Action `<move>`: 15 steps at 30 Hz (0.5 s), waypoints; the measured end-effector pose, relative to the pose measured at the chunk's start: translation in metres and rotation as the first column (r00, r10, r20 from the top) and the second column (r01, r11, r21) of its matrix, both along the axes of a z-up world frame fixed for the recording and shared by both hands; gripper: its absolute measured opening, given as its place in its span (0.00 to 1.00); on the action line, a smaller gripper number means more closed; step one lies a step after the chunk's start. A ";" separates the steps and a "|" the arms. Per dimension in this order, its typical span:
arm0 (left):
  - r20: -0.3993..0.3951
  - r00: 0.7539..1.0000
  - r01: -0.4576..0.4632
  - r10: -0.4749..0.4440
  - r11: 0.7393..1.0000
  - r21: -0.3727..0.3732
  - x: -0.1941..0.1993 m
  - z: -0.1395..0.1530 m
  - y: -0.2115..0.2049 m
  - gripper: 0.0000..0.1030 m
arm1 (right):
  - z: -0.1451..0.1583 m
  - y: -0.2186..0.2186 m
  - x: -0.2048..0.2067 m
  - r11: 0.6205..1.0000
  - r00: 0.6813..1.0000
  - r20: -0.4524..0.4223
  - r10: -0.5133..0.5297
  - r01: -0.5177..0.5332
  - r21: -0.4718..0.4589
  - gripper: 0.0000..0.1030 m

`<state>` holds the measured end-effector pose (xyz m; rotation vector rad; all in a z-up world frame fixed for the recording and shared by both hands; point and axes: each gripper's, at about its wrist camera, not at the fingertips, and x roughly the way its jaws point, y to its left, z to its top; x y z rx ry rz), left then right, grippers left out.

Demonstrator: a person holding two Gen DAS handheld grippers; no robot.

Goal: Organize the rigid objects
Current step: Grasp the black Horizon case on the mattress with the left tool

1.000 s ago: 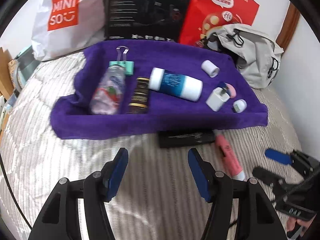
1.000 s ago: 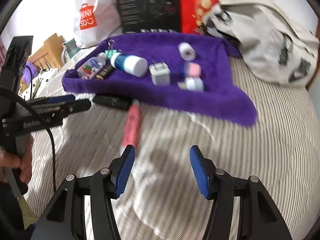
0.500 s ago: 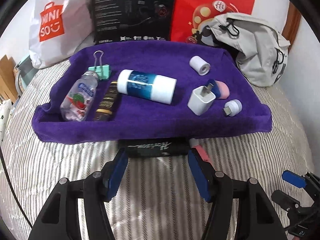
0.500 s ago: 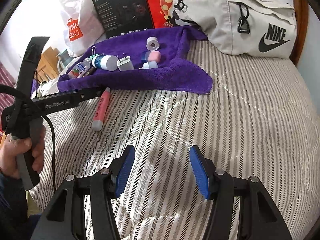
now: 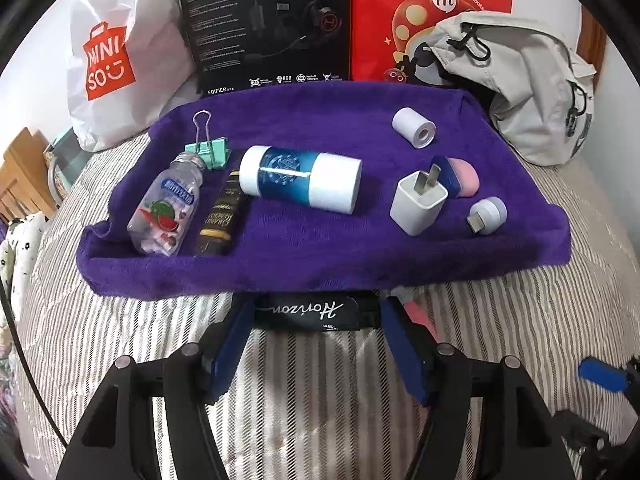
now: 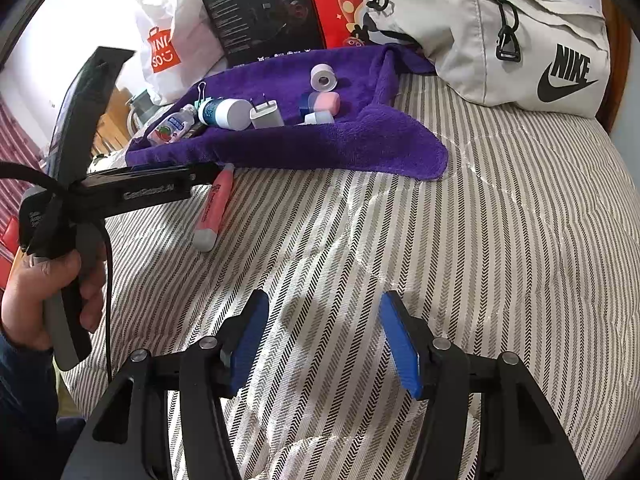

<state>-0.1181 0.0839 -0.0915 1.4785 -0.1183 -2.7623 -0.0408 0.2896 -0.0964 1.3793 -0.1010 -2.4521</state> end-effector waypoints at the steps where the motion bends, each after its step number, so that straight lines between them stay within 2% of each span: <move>1: 0.004 1.000 -0.003 0.003 1.000 -0.007 0.002 0.000 -0.003 0.64 | 0.000 0.000 0.000 1.000 1.000 0.000 0.000 0.000 0.002 0.58; 6: 0.017 0.999 -0.039 0.039 0.999 0.019 0.016 0.001 -0.031 0.64 | 0.001 -0.006 0.000 1.000 1.000 0.002 0.012 -0.012 0.024 0.59; 10: 0.040 0.995 -0.089 0.089 0.996 -0.005 0.025 0.002 -0.053 0.63 | 0.001 -0.011 0.001 0.999 1.000 0.005 0.026 -0.027 0.039 0.59; 12: 0.030 0.995 -0.100 0.099 0.993 0.063 0.028 0.006 -0.062 0.63 | 0.001 -0.015 0.001 0.999 0.999 0.005 0.035 -0.035 0.040 0.61; 15: 0.010 0.995 -0.097 0.097 0.989 0.109 0.025 0.013 -0.062 0.63 | 0.000 -0.021 0.001 0.997 0.999 0.005 0.047 -0.047 0.055 0.65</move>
